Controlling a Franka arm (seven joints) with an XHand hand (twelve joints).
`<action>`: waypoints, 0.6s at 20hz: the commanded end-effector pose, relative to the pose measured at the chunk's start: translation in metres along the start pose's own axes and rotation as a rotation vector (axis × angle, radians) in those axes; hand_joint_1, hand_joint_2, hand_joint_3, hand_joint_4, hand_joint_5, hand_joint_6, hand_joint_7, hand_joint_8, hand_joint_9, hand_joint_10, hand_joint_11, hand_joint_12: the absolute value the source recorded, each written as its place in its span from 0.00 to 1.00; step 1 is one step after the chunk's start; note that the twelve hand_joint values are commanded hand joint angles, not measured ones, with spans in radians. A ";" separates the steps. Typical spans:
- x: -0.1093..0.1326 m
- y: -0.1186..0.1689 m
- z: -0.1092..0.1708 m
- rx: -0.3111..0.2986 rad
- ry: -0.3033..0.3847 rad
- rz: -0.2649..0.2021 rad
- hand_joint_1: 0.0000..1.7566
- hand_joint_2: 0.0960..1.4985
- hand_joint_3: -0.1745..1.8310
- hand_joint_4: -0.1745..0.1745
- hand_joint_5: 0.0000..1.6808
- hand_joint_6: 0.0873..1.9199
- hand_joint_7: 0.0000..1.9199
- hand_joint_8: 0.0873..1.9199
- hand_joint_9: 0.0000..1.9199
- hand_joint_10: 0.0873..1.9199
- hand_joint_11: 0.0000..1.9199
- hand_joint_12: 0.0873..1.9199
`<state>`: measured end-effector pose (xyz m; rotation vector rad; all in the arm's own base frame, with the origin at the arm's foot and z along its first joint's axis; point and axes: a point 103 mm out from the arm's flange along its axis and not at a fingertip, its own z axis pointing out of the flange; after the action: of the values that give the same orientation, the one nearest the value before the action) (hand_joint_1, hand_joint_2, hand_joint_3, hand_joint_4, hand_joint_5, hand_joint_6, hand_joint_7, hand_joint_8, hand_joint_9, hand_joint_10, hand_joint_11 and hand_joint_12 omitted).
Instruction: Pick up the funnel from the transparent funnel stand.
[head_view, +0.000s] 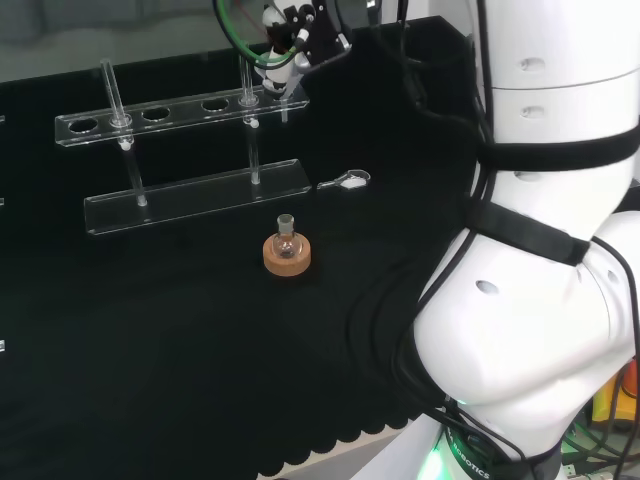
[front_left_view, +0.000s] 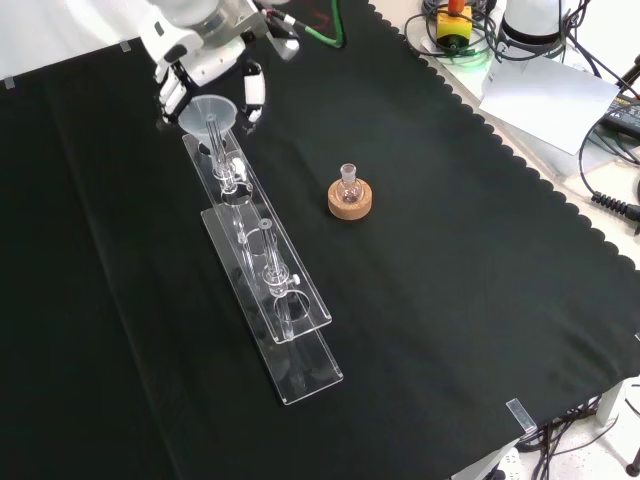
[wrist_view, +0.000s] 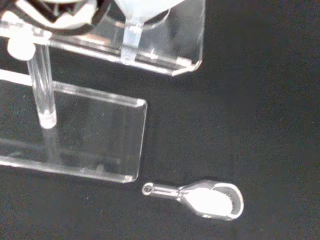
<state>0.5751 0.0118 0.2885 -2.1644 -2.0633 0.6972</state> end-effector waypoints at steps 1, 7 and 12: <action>-0.008 -0.021 -0.043 -0.070 -0.025 0.029 0.53 0.46 0.43 0.46 0.50 0.27 0.39 0.31 0.53 0.20 0.34 0.62; -0.016 -0.054 -0.060 -0.068 -0.029 0.047 0.54 0.46 0.44 0.45 0.49 0.31 0.39 0.32 0.54 0.20 0.35 0.61; -0.020 -0.086 -0.062 -0.074 -0.035 0.066 0.54 0.46 0.44 0.44 0.49 0.32 0.39 0.32 0.54 0.19 0.36 0.60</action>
<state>0.5507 0.0160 0.3655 -2.2626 -2.0944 0.6568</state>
